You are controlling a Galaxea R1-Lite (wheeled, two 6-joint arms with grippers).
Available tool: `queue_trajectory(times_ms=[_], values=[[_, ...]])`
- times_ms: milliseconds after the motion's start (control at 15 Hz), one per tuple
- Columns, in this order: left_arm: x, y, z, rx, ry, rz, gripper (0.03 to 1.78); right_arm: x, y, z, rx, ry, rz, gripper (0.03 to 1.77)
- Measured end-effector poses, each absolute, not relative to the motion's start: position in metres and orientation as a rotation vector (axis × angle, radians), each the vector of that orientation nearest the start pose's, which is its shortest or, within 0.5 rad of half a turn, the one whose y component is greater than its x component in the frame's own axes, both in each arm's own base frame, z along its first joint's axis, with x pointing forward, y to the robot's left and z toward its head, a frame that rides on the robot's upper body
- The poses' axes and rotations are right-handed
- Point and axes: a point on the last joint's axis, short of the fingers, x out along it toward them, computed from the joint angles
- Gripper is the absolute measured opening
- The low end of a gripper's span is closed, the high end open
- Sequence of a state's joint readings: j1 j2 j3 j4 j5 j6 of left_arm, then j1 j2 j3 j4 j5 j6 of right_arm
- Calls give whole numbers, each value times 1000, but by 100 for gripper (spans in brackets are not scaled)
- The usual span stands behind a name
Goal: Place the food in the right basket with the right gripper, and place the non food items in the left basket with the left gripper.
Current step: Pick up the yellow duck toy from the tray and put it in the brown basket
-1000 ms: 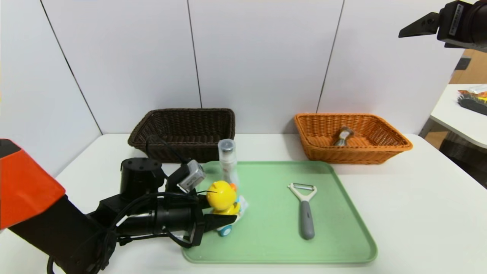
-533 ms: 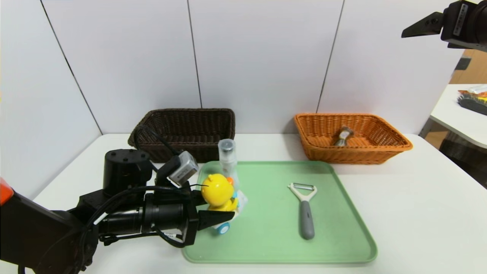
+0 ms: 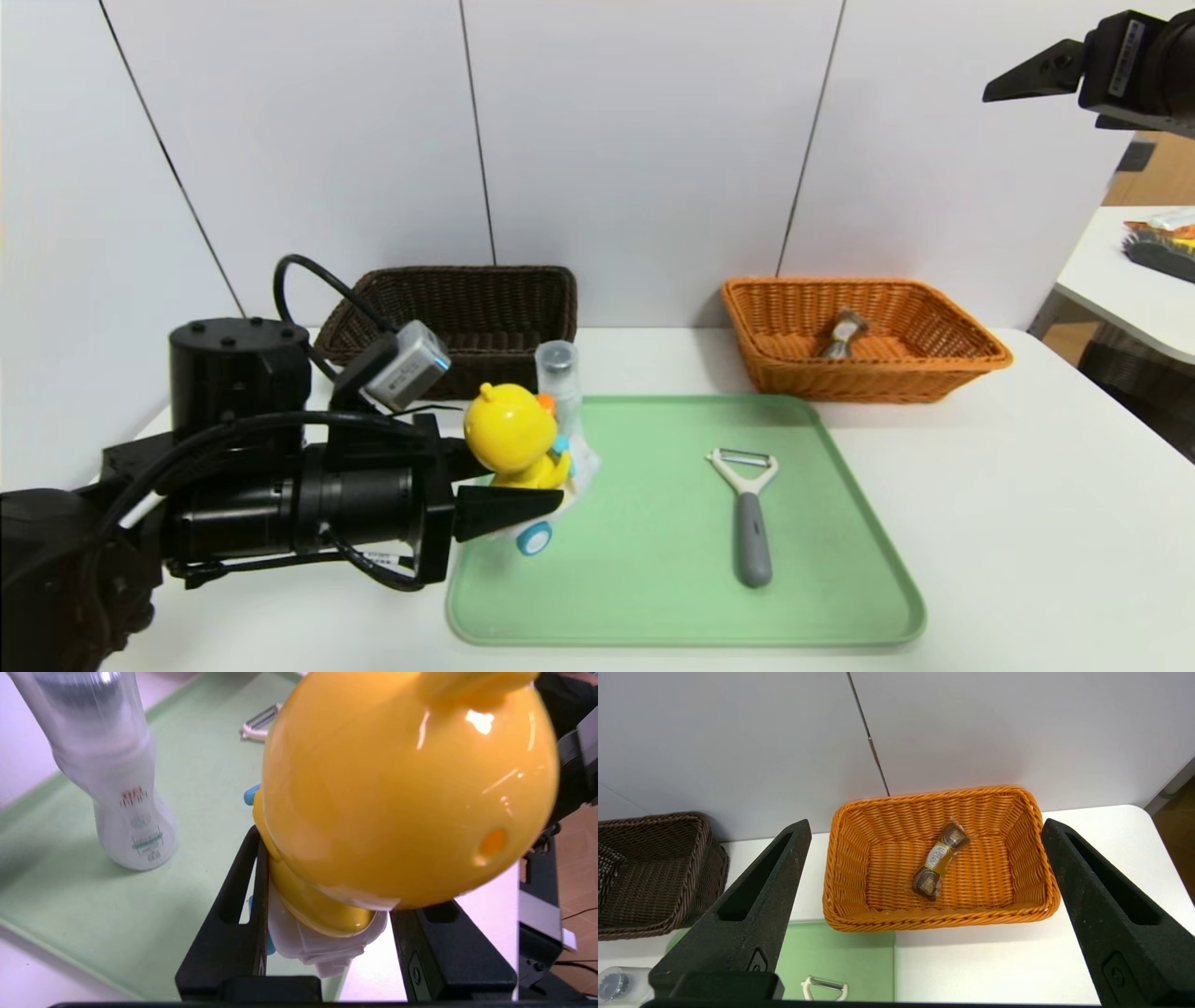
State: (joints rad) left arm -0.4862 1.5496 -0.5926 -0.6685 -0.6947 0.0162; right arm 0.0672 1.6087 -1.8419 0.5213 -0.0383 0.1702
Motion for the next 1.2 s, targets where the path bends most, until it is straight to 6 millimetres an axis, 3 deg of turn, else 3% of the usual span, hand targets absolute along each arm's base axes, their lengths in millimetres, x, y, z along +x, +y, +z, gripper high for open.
queue_trajectory(times_ms=[333,467,600,867,1200], values=[[205,-119,249,-6,140,-999,75,262,17,383,168,297,2,170],[212,-117,276,-13,52,-872,75,262,17,383,173,297,0,170],[227,-115,291,-18,19,-776,75,262,16,383,174,296,-1,170],[273,-115,299,-8,22,-595,75,263,15,383,207,296,-5,170],[337,-111,269,48,123,-429,75,258,15,386,220,283,13,170]])
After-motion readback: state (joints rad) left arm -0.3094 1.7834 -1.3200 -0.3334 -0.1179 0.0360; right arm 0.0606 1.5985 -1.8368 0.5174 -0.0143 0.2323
